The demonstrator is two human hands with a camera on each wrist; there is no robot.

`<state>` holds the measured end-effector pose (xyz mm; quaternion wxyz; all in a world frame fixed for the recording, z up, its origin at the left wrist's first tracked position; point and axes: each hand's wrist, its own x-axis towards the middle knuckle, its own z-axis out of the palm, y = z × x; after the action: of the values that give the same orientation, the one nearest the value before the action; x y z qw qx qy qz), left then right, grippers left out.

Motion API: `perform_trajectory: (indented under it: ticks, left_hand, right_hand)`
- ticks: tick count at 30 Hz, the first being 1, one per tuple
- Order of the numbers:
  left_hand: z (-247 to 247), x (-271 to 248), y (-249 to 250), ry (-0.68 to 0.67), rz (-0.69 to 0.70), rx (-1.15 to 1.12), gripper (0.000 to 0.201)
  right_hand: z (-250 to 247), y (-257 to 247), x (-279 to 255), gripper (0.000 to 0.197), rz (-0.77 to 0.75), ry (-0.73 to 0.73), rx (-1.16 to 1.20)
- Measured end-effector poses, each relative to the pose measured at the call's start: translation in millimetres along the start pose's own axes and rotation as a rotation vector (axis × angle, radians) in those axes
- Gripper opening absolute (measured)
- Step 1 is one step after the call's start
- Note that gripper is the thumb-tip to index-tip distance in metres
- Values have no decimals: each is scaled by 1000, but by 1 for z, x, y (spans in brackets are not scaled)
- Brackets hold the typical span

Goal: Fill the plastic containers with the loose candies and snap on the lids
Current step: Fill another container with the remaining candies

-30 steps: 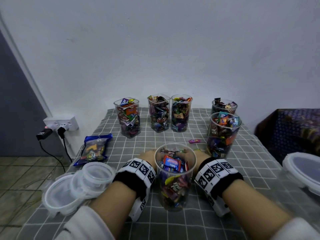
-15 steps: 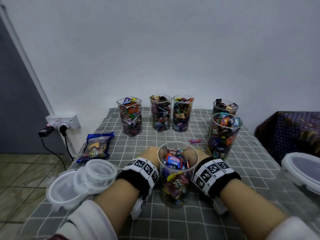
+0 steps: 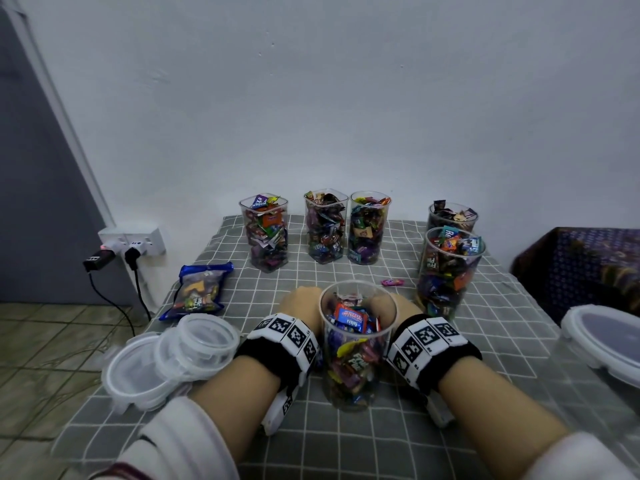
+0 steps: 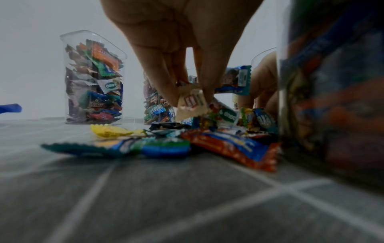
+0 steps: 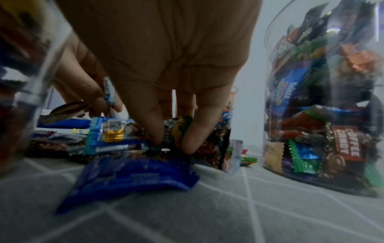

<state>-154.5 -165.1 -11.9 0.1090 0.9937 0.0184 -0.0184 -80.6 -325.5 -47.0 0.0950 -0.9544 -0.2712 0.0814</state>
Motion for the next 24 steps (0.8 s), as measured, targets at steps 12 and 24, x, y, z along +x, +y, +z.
perform_trajectory:
  ticks: [12, 24]
  left_hand:
    - [-5, -6, 3, 165, 114, -75, 25]
    - [-6, -7, 5, 189, 80, -80, 24]
  right_hand:
    - [-45, -5, -52, 19, 184, 280, 194]
    - [-108, -33, -96, 29, -2, 524, 837]
